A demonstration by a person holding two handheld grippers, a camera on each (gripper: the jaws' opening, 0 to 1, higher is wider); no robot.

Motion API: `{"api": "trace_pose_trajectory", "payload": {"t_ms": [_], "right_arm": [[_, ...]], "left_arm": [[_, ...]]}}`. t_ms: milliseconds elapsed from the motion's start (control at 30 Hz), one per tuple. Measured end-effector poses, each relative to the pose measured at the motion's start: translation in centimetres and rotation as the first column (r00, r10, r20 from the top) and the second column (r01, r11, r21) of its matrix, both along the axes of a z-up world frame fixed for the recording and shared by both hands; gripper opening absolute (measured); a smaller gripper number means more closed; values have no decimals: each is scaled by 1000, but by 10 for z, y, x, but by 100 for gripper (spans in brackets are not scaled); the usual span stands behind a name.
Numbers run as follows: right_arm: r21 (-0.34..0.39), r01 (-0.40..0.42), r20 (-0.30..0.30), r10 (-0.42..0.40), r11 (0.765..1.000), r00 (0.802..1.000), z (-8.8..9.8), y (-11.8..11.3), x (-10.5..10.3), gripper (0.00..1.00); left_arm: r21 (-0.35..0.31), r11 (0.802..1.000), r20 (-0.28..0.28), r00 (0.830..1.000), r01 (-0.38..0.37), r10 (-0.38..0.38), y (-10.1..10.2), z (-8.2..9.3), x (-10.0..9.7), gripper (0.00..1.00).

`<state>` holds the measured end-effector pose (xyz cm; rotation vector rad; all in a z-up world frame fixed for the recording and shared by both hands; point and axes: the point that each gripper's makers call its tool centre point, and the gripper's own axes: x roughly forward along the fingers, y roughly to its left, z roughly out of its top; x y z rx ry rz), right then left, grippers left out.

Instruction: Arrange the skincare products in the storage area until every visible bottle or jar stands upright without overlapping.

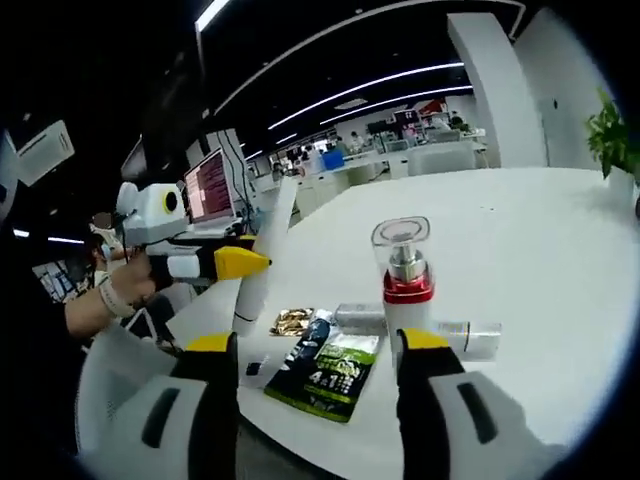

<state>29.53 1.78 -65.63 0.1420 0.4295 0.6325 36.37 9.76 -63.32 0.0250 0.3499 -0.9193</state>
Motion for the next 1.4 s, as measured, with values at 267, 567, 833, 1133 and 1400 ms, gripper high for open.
{"api": "trace_pose_trajectory", "payload": {"t_ms": [267, 567, 833, 1133, 1400], "right_arm": [[52, 39, 5, -40, 998, 999, 18, -4, 1, 50], [114, 66, -26, -64, 991, 998, 27, 0, 14, 34], [148, 50, -45, -44, 988, 998, 31, 16, 22, 28], [180, 66, -58, -57, 982, 997, 35, 17, 28, 23], [206, 56, -63, -44, 977, 997, 38, 22, 29, 15]], "left_arm": [[-16, 998, -19, 998, 60, -60, -19, -4, -9, 26], [83, 990, 0, 993, 116, -117, -25, -18, -24, 26], [113, 984, 4, 991, 135, -136, -28, -22, -31, 26], [130, 980, -2, 988, 151, -152, -29, -25, -34, 26], [139, 977, 10, 986, 163, -166, -31, -25, -36, 26]]}}
